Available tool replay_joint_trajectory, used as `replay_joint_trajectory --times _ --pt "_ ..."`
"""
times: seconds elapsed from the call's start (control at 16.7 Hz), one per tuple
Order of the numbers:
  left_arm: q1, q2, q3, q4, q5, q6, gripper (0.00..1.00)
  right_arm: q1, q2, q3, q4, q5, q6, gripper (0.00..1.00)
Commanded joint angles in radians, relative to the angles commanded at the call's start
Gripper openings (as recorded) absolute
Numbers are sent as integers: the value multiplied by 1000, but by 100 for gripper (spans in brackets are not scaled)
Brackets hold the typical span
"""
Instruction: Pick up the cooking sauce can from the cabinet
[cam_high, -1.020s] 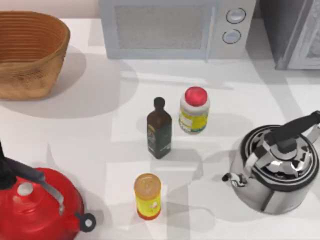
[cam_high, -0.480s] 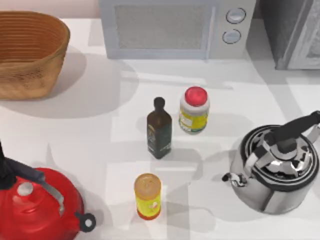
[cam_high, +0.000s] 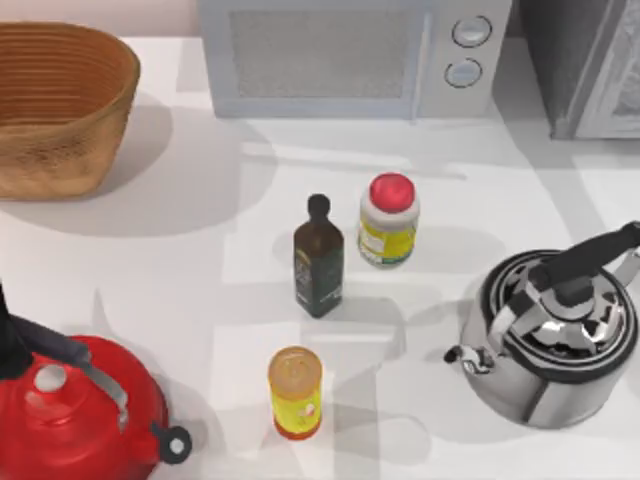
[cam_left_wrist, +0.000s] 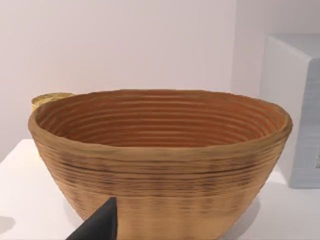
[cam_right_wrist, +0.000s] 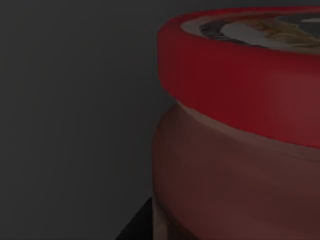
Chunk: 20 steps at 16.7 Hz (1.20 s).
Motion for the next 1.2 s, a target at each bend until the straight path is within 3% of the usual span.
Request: replay_joint_trajectory --times 0.12,0.18,0.78,1.2 --pt "0 0 0 0 0 0 100 0 0 0 0 0 0 2" --pt "0 0 0 0 0 0 100 0 0 0 0 0 0 0" --pt "0 0 0 0 0 0 100 10 -16 -7 -9 6 2 0" --pt "0 0 0 0 0 0 100 134 -323 -134 -181 128 3 0"
